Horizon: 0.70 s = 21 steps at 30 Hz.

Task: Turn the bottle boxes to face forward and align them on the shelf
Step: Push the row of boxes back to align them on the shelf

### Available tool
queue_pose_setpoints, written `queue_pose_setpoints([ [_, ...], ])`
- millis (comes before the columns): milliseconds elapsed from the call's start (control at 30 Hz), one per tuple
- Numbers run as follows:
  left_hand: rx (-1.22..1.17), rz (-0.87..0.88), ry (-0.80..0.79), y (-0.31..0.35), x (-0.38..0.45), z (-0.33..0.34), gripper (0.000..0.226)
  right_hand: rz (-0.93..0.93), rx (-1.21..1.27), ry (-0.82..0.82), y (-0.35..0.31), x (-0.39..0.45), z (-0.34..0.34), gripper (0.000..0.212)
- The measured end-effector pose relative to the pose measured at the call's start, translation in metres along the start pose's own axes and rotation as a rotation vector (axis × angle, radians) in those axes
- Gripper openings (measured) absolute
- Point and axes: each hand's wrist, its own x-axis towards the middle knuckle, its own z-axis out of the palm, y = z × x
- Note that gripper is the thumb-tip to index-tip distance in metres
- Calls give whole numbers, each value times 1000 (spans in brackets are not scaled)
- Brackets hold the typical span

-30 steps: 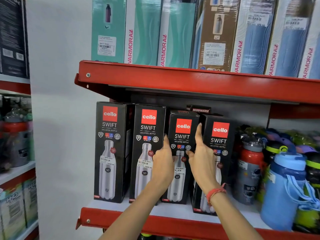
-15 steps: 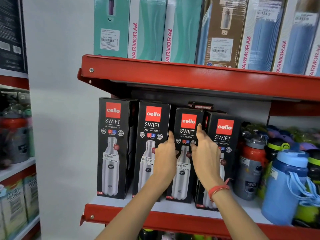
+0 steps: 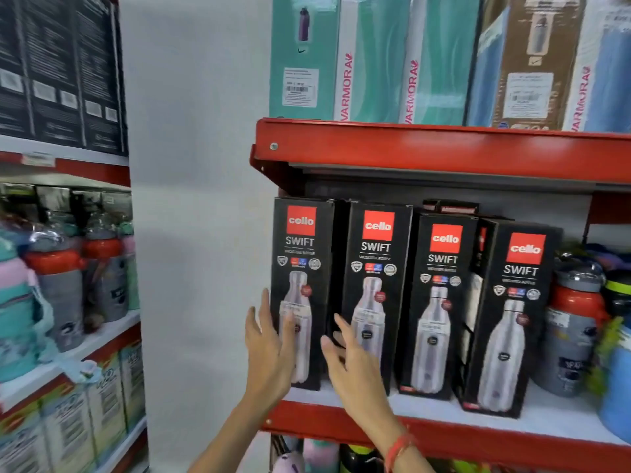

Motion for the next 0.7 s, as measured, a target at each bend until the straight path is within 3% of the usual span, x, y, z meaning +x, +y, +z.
queue_pose_setpoints([
  [100, -77, -38, -255, -6, 5, -11, 63, 79, 62, -93, -9, -1, 26, 62],
  [167, -94, -17, -331, -10, 3, -18, 63, 78, 148, -82, -13, -1, 35, 63],
  [333, -126, -30, -381, -13, -8, -37, 43, 112, 158, -31, -18, -14, 32, 58],
  [567, -154, -19, -391, -12, -30, -53, 71, 175, 162, -27, -29, -44, 11, 51],
  [700, -135, -56, -383, -6, -33, -53, 65, 157, 164, -50, -25, -45, 8, 49],
])
